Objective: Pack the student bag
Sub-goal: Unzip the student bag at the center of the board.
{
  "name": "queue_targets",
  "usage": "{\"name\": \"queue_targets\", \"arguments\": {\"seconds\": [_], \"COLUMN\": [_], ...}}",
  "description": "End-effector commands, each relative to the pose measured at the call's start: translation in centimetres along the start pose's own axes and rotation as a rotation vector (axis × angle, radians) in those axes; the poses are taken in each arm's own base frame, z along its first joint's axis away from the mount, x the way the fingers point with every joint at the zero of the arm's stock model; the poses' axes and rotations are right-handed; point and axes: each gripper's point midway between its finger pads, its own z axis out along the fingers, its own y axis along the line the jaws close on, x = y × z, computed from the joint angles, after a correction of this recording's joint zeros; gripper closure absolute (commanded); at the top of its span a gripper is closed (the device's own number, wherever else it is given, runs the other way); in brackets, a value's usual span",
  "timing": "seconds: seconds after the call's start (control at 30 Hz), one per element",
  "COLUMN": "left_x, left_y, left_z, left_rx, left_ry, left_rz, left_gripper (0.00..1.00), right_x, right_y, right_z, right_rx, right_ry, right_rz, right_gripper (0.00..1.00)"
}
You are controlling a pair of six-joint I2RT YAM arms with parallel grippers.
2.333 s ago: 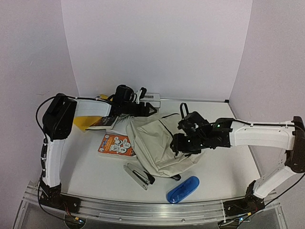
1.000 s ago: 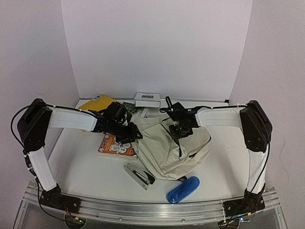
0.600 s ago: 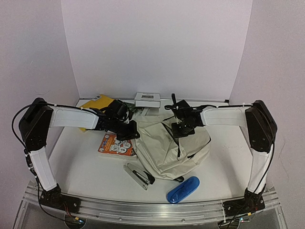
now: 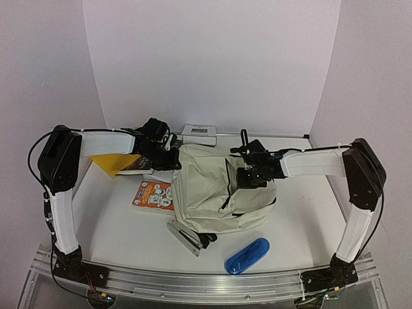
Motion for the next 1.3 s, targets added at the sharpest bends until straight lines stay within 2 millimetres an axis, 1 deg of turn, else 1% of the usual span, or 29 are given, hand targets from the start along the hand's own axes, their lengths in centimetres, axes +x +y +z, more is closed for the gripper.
{"name": "queue_targets", "arguments": {"seconds": [0.0,0.03,0.07,0.1,0.13,0.17,0.2,0.3,0.4,0.43,0.5,0.57,0.63,0.67,0.7,0.73,0.77,0.8,0.83,0.87,0.9,0.93,0.97,1.0,1.03,1.07,1.1,1.17,1.27], "left_x": [-3.8,-3.8,-3.9,-3.9,-3.8,-3.7,-3.6,-3.4,-3.2,-3.2,-3.2,-3.3,-3.3,-3.3,-3.3,-3.5,-3.7,-3.9,-4.5,-4.5,-5.1,-5.3,-5.8,-6.0,-6.3,-6.2,-5.8,-4.8,-3.3], "left_y": [-0.6,-1.0,-1.1,-1.2,-1.4,-1.5,-1.5,-1.7,-1.6,-1.6,-1.5,-1.4,-1.4,-1.3,-1.2,-1.1,-0.7,0.0,0.2,1.1,1.5,1.3,0.8,-0.2,-1.4,-2.6,-4.3,-6.9,-8.5], "left_z": [-0.9,-0.8,-0.8,-0.8,-0.8,-0.9,-0.9,-0.8,-0.6,-0.6,-0.6,-0.6,-0.6,-0.6,-0.6,-0.7,-0.7,-1.0,-1.2,-1.6,-2.4,-3.1,-4.0,-4.6,-5.4,-5.6,-5.8,-5.4,-4.4], "left_rx": [0.029,0.045,0.051,0.058,0.066,0.074,0.081,0.097,0.095,0.094,0.093,0.086,0.084,0.079,0.074,0.063,0.036,-0.015,-0.040,-0.104,-0.172,-0.220,-0.262,-0.279,-0.281,-0.271,-0.242,-0.172,-0.087], "left_ry": [-0.088,-0.085,-0.085,-0.083,-0.081,-0.079,-0.080,-0.078,-0.070,-0.070,-0.072,-0.075,-0.077,-0.075,-0.075,-0.078,-0.084,-0.085,-0.102,-0.097,-0.126,-0.149,-0.188,-0.217,-0.246,-0.257,-0.261,-0.246,-0.209], "left_rz": [0.092,0.109,0.115,0.122,0.125,0.126,0.127,0.123,0.119,0.119,0.120,0.121,0.123,0.123,0.123,0.121,0.114,0.091,0.082,0.058,0.054,0.064,0.084,0.105,0.122,0.136,0.151,0.152,0.103], "left_gripper": [1.00,1.00,1.00,1.00,1.00,1.00,1.00,1.00,1.00,1.00,1.00,1.00,1.00,1.00,1.00,1.00,1.00,0.93,0.86,0.75,0.60,0.49,0.40,0.35,0.28,0.25,0.23,0.22,0.22], "right_x": [-0.2,-0.5,-0.8,-1.1,-1.6,-2.2,-2.7,-3.4,-2.8,-2.5,-2.2,-1.7,-1.1,-0.8,-0.5,-0.5,-0.7,-1.1,-1.5,-1.8,-2.4,-2.6,-2.7,-3.0,-2.8,-3.0,-2.9,-3.1,-3.6], "right_y": [0.1,1.4,1.8,2.8,3.3,3.9,4.1,3.8,3.7,3.2,2.1,1.2,1.1,1.4,1.7,2.0,2.2,2.4,2.7,3.0,3.5,4.2,4.8,5.1,5.6,6.1,6.6,7.1,7.6], "right_z": [-1.0,-1.5,-1.8,-2.3,-2.7,-3.4,-3.7,-3.6,-2.3,-1.7,-0.5,0.9,2.0,2.7,3.2,3.3,3.1,2.5,2.1,1.6,1.1,0.4,-0.3,-0.6,-1.0,-1.4,-1.6,-2.1,-3.0], "right_rx": [-0.026,-0.088,-0.109,-0.157,-0.183,-0.207,-0.213,-0.179,-0.147,-0.119,-0.048,0.012,0.021,0.014,0.000,-0.009,-0.021,-0.039,-0.055,-0.086,-0.132,-0.191,-0.241,-0.268,-0.306,-0.337,-0.373,-0.429,-0.491], "right_ry": [0.005,0.014,0.014,0.021,0.015,0.004,-0.007,-0.034,-0.011,-0.009,-0.006,-0.001,0.022,0.040,0.055,0.061,0.053,0.042,0.030,0.021,0.006,0.006,0.000,-0.007,0.001,-0.001,0.004,-0.002,-0.026], "right_rz": [0.039,0.043,0.044,0.047,0.051,0.053,0.054,0.045,0.035,0.032,0.033,0.044,0.052,0.063,0.067,0.076,0.087,0.094,0.097,0.105,0.123,0.139,0.151,0.163,0.172,0.181,0.196,0.230,0.257], "right_gripper": [1.00,0.99,0.94,0.82,0.74,0.61,0.55,0.50,0.47,0.47,0.48,0.52,0.55,0.59,0.73,0.91,1.00,1.00,1.00,1.00,1.00,1.00,1.00,1.00,1.00,1.00,1.00,1.00,1.00]}}
